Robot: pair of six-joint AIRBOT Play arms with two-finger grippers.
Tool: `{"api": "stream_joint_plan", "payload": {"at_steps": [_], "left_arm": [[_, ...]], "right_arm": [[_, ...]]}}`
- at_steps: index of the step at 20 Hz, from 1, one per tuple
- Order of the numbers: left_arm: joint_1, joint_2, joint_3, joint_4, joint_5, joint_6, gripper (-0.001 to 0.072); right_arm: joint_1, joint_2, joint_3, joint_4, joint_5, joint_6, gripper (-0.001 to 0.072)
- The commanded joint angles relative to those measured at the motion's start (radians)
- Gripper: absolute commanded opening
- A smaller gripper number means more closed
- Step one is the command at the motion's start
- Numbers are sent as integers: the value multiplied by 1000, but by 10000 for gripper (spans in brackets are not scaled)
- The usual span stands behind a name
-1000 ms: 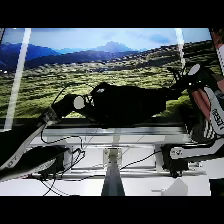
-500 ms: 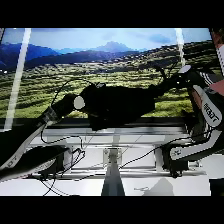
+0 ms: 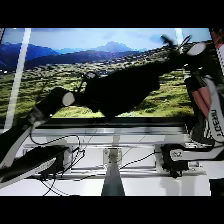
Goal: Fold the clothes and pants, and hang the long-sleeved shirts on hangers.
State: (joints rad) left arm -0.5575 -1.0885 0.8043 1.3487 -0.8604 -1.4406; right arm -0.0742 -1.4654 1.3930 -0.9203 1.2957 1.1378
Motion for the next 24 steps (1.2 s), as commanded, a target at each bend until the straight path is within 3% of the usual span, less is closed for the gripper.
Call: {"api": "stream_joint_plan", "payload": {"at_steps": [1,10,15,16,17,18,21,24], "left_arm": [[67,120,10,114,-18,0,695],[121,266,10,117,-19,0,694],[121,266,10,117,-19,0,694],[121,266,10,117,-19,0,694],[121,266,10,117,-19,0,694],[121,266,10,117,-19,0,694],[121,266,10,117,-19,0,694],[121,266,10,117,-19,0,694]], "right_arm": [[-109,128,158,-171,50,203,32],[-693,319,433,-520,377,632,31],[-995,347,434,-574,442,634,39],[-1023,344,434,-573,437,634,182],[-1043,340,434,-573,439,627,499],[-1048,336,434,-571,440,620,720],[-1030,324,434,-513,428,620,684],[-947,305,434,-291,403,530,396]]}}
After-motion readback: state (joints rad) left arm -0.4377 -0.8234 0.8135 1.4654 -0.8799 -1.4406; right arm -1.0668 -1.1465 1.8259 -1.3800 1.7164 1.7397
